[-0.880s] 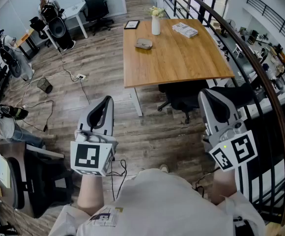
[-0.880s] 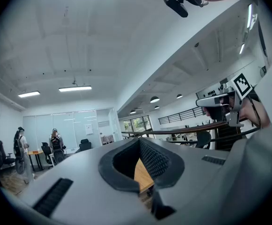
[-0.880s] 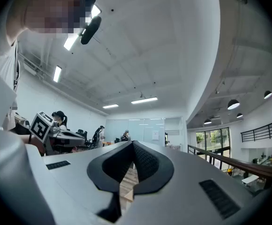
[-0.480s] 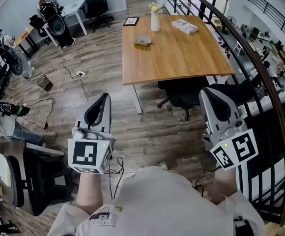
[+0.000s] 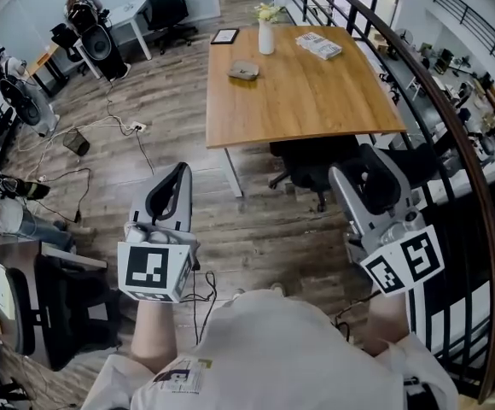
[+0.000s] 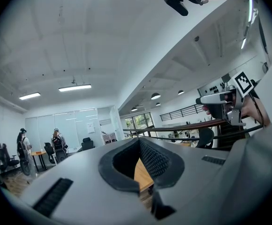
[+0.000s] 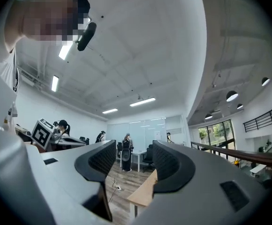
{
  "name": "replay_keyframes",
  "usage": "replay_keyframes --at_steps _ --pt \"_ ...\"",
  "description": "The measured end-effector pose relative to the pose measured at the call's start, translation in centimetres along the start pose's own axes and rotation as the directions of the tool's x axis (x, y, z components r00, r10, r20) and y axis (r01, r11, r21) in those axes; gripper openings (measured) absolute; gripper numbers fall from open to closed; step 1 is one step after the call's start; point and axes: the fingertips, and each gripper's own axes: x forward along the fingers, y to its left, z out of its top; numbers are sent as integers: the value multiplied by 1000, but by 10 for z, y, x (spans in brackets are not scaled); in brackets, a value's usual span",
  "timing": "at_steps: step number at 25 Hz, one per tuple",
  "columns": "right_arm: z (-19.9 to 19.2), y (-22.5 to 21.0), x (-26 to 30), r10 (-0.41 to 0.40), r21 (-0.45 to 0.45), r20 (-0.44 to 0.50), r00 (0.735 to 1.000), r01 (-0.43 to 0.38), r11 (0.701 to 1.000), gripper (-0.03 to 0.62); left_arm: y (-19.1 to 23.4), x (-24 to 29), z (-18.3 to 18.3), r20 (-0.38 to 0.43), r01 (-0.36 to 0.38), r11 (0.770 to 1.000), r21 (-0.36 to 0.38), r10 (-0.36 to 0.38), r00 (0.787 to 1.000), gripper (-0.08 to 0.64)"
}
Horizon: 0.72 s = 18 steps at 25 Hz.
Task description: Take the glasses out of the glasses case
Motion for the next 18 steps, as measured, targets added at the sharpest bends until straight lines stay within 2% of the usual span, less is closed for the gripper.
replay_keyframes --at_steps 6,13,18 --pt "-5 -18 -2 32 -29 -7 999 -33 999 250 -12 14 3 9 -24 1000 4 24 1000 17" --pt "-18 -32 3 45 -52 -31 998 -47 998 245 -17 30 -3 0 -26 1000 3 26 1000 17" --pt "-34 -39 12 57 -61 -23 998 -59 996 242 -19 46 -11 25 -19 1000 8 19 1000 17"
